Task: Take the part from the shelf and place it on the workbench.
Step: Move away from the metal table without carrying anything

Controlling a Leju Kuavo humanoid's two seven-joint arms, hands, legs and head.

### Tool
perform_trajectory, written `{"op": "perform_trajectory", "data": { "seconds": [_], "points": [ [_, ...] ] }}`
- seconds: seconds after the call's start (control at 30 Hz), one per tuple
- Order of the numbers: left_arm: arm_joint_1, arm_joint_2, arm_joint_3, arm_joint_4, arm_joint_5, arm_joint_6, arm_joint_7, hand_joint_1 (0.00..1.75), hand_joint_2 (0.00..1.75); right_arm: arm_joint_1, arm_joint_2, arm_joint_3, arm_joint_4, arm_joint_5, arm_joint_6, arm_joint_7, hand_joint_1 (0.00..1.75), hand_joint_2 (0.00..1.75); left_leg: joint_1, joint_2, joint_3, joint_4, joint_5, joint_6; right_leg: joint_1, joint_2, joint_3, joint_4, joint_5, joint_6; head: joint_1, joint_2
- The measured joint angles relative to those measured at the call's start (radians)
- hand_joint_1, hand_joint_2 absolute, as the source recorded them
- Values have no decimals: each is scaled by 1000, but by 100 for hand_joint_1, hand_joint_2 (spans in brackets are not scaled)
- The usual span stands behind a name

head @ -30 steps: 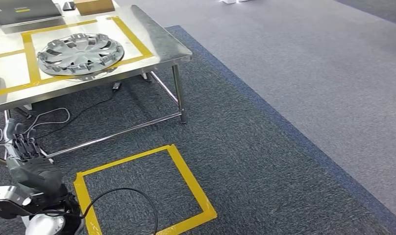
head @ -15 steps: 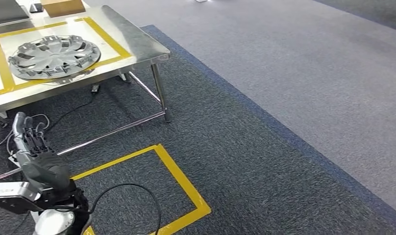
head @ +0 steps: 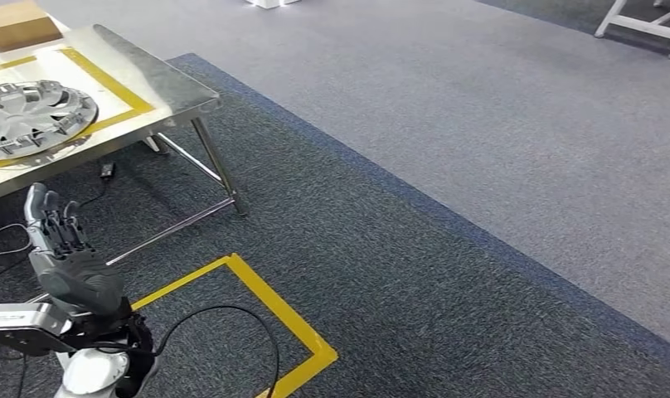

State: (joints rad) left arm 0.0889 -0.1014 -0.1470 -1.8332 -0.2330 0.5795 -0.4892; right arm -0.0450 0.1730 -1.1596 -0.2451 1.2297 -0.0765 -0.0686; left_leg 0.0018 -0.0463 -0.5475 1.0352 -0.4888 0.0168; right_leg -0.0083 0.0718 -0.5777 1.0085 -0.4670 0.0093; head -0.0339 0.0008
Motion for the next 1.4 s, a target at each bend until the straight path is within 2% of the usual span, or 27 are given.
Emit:
{"op": "perform_trajectory", "data": {
  "seconds": [0.03, 0.1, 0.17, 0.27, 0.3, 0.33, 0.37, 0.43, 0.5, 0.53, 0.6, 0.67, 0.7, 0.77, 0.8, 0.83, 0.87, 0.9, 0.97, 1.0, 1.07, 1.13, 1.2, 1.27, 1.3, 1.33, 1.4],
  "points": [
    [-4, 1, -2, 2, 2, 1, 0, 0, 0, 0, 1, -1, 0, 0, 0, 3, 0, 0, -1, -6, 6, -17, -1, 2, -1, 6, -5, 0, 2, 5, 0, 0],
    [-11, 2, -7, 8, 5, 3, -1, 0, 0, 2, 1, -4, 0, 1, -1, 11, 0, 0, -1, 7, 7, -27, 4, 5, -5, 16, -14, -1, 7, 18, 0, 0],
    [-18, 2, -12, 12, 9, 5, -1, 0, 0, 5, 0, -8, 0, 3, -2, 21, 0, 0, 4, 24, 10, -39, 12, 13, -4, -10, -34, 29, -14, 27, 3, 0],
    [-21, 3, -19, 20, 14, 6, -2, 0, 0, 4, 0, -13, 0, 8, -4, 34, 0, 0, 5, 55, 8, -44, 15, 20, -5, -58, -119, 203, -103, 39, 11, 0],
    [-21, 3, -21, 24, 15, 6, -2, 0, 0, 4, 0, -15, 0, 9, -5, 37, 0, 0, 5, 66, 7, -44, 15, 19, -7, -63, -143, 254, -120, 42, 11, 0],
    [-21, 3, -23, 27, 16, 6, -2, 0, 0, 4, 0, -16, 0, 10, -5, 38, 0, 0, 5, 76, 7, -44, 15, 19, -9, -66, -152, 275, -120, 46, 11, 0],
    [-22, 3, -24, 30, 16, 6, -2, 0, 0, 6, -1, -17, -1, 10, -6, 39, 0, 0, 6, 85, 8, -43, 14, 17, -11, -70, -139, 255, -101, 49, 11, 0],
    [-24, 3, -27, 34, 18, 6, -2, 0, 0, 6, -3, -19, -1, 11, -8, 41, 0, 0, 7, 101, 10, -40, 10, 10, -14, -95, -67, 124, -42, 52, 12, 0],
    [-27, 4, -29, 37, 20, 6, -2, 0, 0, 3, -5, -19, -2, 12, -8, 40, 0, 0, 2, 113, 11, -33, 3, -2, -12, -118, -6, 17, -12, 43, 12, 0],
    [-29, 4, -30, 38, 22, 6, -2, 0, 0, 2, -4, -20, -1, 12, -9, 39, 0, 0, -1, 119, 11, -30, 2, -7, -10, -122, 3, 1, -13, 36, 11, 0],
    [-32, 5, -34, 40, 24, 6, -2, 0, 0, 2, -4, -20, -1, 12, -9, 37, 0, 0, -2, 129, 13, -29, -1, -16, -8, -106, 2, 2, -11, 19, 10, 0],
    [-34, 6, -38, 43, 25, 6, -2, 0, 0, 2, -4, -21, -1, 12, -10, 34, 0, 0, 2, 112, 6, -3, -25, -26, -10, -92, 1, 1, -8, 7, 8, 0],
    [-34, 8, -39, 43, 25, 7, -2, 0, 0, 1, -5, -21, -1, 12, -11, 34, 0, 0, 4, 95, -10, 38, -53, -30, -12, -85, 1, -1, -7, 1, 7, 0],
    [-33, 11, -40, 47, 26, 7, -2, 0, 0, -1, -5, -23, -2, 11, -12, 33, 0, 0, 5, 66, -68, 172, -120, -32, -10, -68, 0, 0, -6, -5, 5, 0],
    [-31, 13, -40, 49, 27, 7, -2, 0, 0, -1, -5, -23, -2, 11, -13, 33, 0, 0, 5, 61, -96, 232, -141, -31, -9, -58, 0, 0, -5, -6, 5, 0],
    [-29, 13, -40, 51, 27, 8, -2, 0, 0, -1, -5, -23, -2, 11, -13, 33, 0, 0, 5, 59, -112, 264, -144, -29, -8, -48, 0, 0, -5, -7, 5, 0],
    [-28, 14, -41, 52, 27, 8, -2, 0, 0, -1, -5, -24, -2, 10, -13, 34, 0, 0, 5, 58, -110, 257, -125, -26, -6, -38, 0, 0, -5, -7, 5, 0],
    [-28, 14, -41, 54, 28, 9, -2, 0, 0, 0, -5, -24, -2, 10, -12, 35, 0, 0, 5, 53, -92, 213, -91, -21, -5, -27, 2, 0, -5, -7, 5, 0],
    [-28, 16, -41, 55, 28, 10, -2, 0, 0, 0, -3, -24, -1, 11, -11, 39, 0, 0, 3, 22, -33, 77, -20, -4, -4, -8, 3, 1, -4, -5, 6, 0],
    [-28, 17, -41, 55, 29, 10, -2, 0, 0, -1, -1, -24, 0, 11, -10, 42, 0, 0, 2, 6, -11, 23, -2, 2, -4, 0, 0, 2, -3, -2, 5, 0],
    [-28, 19, -43, 55, 31, 10, -2, 0, 0, -2, 1, -24, 0, 11, -10, 47, 0, 0, -1, -7, 2, -17, 0, 6, -7, 13, -10, 3, 2, 8, 4, 0],
    [-29, 20, -47, 55, 33, 10, -2, 0, 0, 2, 1, -25, 0, 12, -9, 51, 0, 0, 0, 6, 4, -29, 6, 8, -10, 19, -17, 1, 5, 21, 3, 0],
    [-30, 20, -50, 55, 33, 8, -2, 0, 0, 3, 1, -25, 0, 12, -8, 53, 0, 0, 5, 24, 8, -42, 14, 14, -9, -10, -40, 38, -21, 31, 9, 0],
    [-28, 20, -52, 57, 33, 7, -2, 0, 0, 0, 1, -25, 0, 12, -8, 54, 0, 0, 5, 45, 8, -45, 16, 17, -8, -49, -99, 155, -82, 36, 16, 0],
    [-27, 20, -52, 58, 34, 7, -2, 0, 0, -1, 1, -25, 0, 12, -7, 54, 0, 0, 4, 56, 7, -45, 16, 17, -9, -58, -131, 221, -108, 39, 17, 0],
    [-27, 20, -53, 59, 34, 7, -2, 0, 0, -1, 1, -25, 0, 12, -7, 54, 0, 0, 4, 67, 7, -45, 16, 17, -10, -63, -152, 264, -119, 41, 17, 0],
    [-26, 20, -55, 61, 33, 7, -2, 0, 0, 0, 1, -26, 0, 12, -7, 54, 0, 0, 3, 80, 7, -44, 15, 17, -10, -67, -163, 290, -115, 44, 17, 0]
  ]
}}
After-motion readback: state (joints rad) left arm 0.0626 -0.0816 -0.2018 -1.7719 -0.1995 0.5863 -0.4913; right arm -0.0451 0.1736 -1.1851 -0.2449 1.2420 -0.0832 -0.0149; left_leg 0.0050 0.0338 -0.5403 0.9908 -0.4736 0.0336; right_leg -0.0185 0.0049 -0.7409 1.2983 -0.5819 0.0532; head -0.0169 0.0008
